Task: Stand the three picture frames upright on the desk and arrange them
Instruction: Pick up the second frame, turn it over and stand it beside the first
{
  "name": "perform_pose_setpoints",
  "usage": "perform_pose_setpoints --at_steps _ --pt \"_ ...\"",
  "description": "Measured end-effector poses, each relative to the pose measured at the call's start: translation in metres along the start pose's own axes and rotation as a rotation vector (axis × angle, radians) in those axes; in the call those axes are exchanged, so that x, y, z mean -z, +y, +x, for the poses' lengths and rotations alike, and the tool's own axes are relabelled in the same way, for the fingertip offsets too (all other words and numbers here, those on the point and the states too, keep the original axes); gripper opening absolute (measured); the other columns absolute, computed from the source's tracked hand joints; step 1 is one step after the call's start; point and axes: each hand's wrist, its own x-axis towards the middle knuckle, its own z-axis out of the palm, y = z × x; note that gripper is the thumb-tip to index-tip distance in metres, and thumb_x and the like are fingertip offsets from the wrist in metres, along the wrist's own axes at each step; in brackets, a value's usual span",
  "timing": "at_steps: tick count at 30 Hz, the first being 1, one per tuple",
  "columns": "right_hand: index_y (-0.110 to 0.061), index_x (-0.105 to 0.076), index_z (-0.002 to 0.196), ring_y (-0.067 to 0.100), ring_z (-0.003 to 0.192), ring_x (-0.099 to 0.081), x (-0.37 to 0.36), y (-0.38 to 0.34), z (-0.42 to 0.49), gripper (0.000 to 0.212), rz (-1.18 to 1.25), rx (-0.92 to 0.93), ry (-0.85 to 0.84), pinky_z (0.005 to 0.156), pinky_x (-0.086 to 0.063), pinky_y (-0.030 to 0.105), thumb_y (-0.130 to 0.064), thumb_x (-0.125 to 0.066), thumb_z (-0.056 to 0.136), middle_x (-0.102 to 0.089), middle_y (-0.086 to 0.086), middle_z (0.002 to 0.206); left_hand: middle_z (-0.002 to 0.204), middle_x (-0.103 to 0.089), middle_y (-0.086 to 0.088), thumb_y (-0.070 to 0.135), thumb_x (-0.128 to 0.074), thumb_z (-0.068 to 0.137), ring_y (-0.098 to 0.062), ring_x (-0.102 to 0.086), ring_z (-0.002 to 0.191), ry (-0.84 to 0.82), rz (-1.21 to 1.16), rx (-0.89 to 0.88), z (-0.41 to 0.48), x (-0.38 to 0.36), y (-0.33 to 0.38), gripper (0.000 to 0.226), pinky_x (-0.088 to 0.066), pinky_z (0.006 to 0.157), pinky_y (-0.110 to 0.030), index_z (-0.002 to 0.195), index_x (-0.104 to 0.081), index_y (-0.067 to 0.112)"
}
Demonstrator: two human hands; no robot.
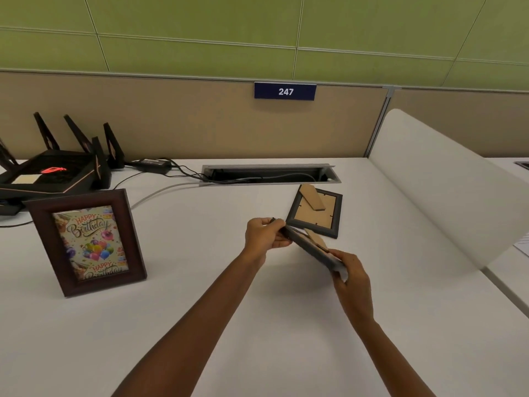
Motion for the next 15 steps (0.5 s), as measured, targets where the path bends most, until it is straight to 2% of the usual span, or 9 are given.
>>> perform_pose_setpoints --at_steps 3,6,8,12,13,15 --pt "0.003 -0.059 0.101 0.024 0.082 -0.06 -0.001 -0.012 0.011 0.022 0.139 -0.031 0.074 0.073 -0.046 0.023 0.001 -0.063 0.079 -0.067 0.014 0.094 0.065 -0.063 -0.009 0.015 -0.055 0.089 -0.006 -0.061 0.036 0.016 -0.05 -0.083 -0.002 0.003 0.018 0.012 -0.054 0.044 -0.014 0.089 -0.058 0.002" --pt "0.0 -0.056 0.11 0.017 0.089 -0.057 -0.008 -0.024 0.017 0.028 0.285 -0.107 0.069 0.067 -0.047 0.016 -0.002 -0.059 0.083 -0.06 0.003 0.101 0.061 -0.061 -0.005 0.02 -0.047 0.094 -0.005 -0.059 0.037 0.064 0.114 -0.247 -0.001 0.013 0.034 0.018 -0.052 0.044 -0.015 0.09 -0.055 0.005" --pt "0.0 -0.054 0.112 0.018 0.091 -0.057 -0.015 -0.03 0.019 0.028 0.356 -0.136 0.058 0.064 -0.045 0.01 -0.001 -0.058 0.083 -0.059 0.002 0.102 0.067 -0.062 -0.006 0.028 -0.045 0.094 -0.011 -0.061 0.048 0.091 0.256 -0.342 -0.001 0.023 0.038 0.026 -0.052 0.048 -0.019 0.094 -0.056 0.004" --pt "0.0 -0.054 0.11 0.022 0.089 -0.058 -0.026 -0.045 0.028 0.026 0.55 -0.202 0.015 0.059 -0.051 0.009 -0.001 -0.058 0.084 -0.06 0.006 0.103 0.106 -0.06 -0.012 0.034 -0.047 0.092 -0.024 -0.06 0.094 0.137 0.508 -0.402 0.001 0.044 0.027 0.034 -0.049 0.071 -0.027 0.11 -0.058 0.008" --pt "-0.002 -0.053 0.11 0.022 0.09 -0.059 -0.028 -0.049 0.032 0.026 0.612 -0.218 -0.005 0.061 -0.053 0.012 -0.002 -0.058 0.084 -0.06 0.006 0.103 0.115 -0.057 -0.014 0.034 -0.047 0.092 -0.024 -0.057 0.101 0.147 0.546 -0.394 0.001 0.049 0.022 0.033 -0.046 0.077 -0.026 0.112 -0.058 0.009" --pt "-0.009 -0.053 0.108 0.022 0.09 -0.061 -0.029 -0.056 0.038 0.025 0.732 -0.259 -0.066 0.069 -0.054 0.025 -0.004 -0.058 0.084 -0.061 0.005 0.104 0.125 -0.053 -0.016 0.032 -0.047 0.092 -0.026 -0.055 0.11 0.145 0.566 -0.363 0.001 0.06 0.014 0.034 -0.041 0.083 -0.025 0.116 -0.056 0.01"
